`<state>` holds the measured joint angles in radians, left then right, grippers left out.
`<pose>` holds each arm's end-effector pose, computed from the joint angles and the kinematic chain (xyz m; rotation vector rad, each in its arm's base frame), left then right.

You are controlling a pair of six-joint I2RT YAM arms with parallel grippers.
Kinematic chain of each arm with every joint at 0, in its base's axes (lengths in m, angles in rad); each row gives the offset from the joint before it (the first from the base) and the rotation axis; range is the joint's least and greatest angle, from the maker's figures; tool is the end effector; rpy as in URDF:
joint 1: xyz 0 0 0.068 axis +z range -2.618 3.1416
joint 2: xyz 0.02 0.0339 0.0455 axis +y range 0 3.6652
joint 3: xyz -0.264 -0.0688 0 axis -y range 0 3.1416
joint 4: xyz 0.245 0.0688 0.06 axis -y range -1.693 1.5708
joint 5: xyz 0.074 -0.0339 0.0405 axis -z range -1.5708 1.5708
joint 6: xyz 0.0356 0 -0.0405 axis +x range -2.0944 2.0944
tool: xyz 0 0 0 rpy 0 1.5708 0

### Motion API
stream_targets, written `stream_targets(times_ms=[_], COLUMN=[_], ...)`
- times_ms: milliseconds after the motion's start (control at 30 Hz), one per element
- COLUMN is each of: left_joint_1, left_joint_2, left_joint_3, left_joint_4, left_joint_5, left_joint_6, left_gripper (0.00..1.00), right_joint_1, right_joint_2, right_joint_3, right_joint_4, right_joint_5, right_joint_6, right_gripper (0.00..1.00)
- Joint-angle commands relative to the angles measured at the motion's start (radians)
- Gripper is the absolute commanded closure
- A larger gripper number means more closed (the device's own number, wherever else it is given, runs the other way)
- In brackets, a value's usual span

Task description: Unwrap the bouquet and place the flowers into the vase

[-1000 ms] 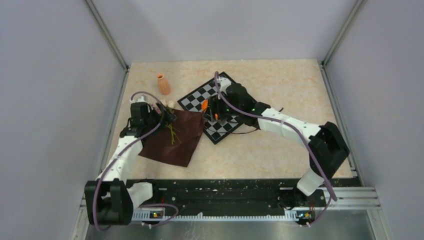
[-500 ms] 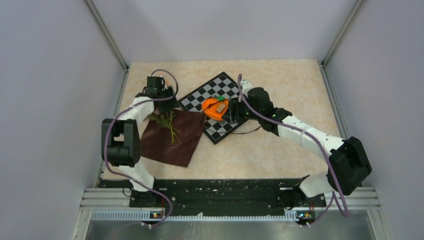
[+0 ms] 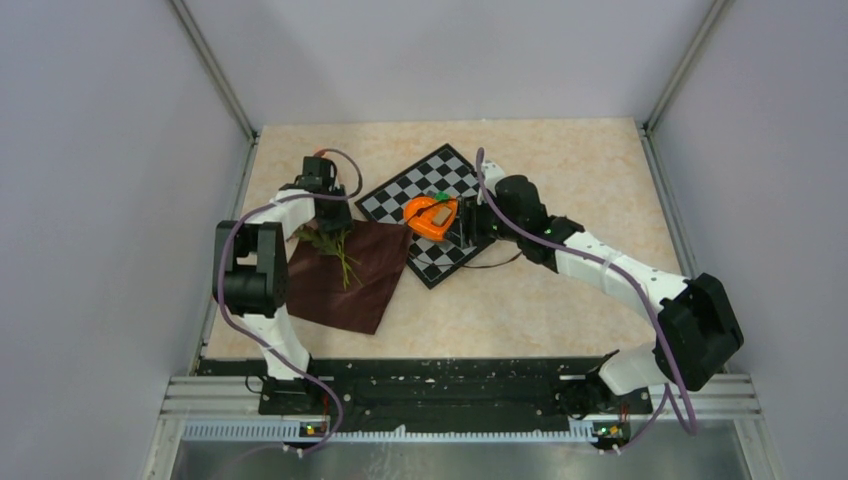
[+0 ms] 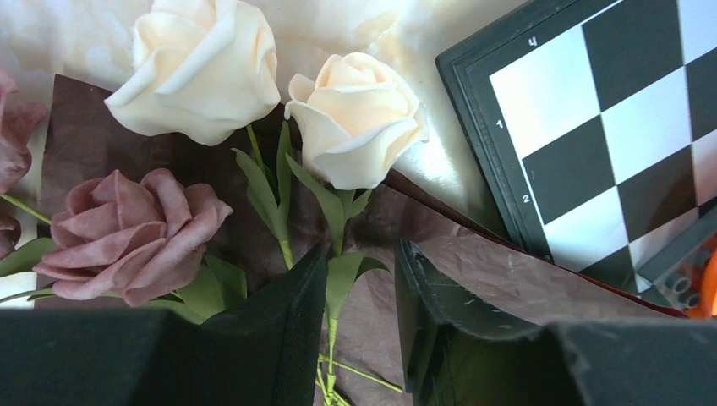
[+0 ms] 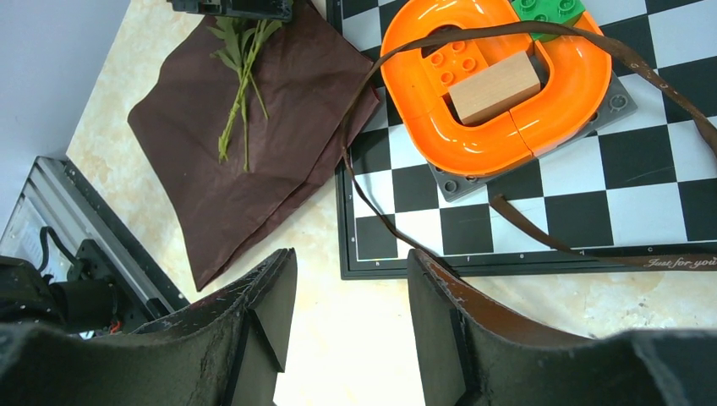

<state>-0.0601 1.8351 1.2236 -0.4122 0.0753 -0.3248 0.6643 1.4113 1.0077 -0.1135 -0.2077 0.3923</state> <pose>0.3801 -0.0256 0.1833 -0.3169 2.5896 -0.2365 0.2487 0.2040 0.2793 -0.4282 2.1502 0.8387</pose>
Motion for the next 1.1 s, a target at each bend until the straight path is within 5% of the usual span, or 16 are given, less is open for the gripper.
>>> stream_targets(times_ms=[0,367,700,1067], left_joint_1=[-0.007,-0.007,-0.007,-0.01], left_joint_2=[0.014,0.043,0.008,-0.143], left_joint_3=[0.034,0.058,0.056,-0.068], left_joint_4=[0.0,-0.022,-0.028,0.072], left_joint_5=[-0.027,-0.045,0.008,0.18], left_joint_6=[0.016,0.018,0.018,-0.025], left_gripper=[0.63,0.74,1.0,1.0], right_joint_1=[-0.003,-0.003,-0.003,-0.003], right_joint_2=[-0.013,-0.019,-0.033,-0.047], right_joint_3=[0.009,0.002,0.012,0.0], right_joint_4=[0.03,0.026,-0.002,-0.009], right_joint_5=[-0.014,-0.002,0.032,0.044], right_joint_6=[0.015,0.019,-0.008,-0.006], right_gripper=[0.48,0.48,0.48,0.48])
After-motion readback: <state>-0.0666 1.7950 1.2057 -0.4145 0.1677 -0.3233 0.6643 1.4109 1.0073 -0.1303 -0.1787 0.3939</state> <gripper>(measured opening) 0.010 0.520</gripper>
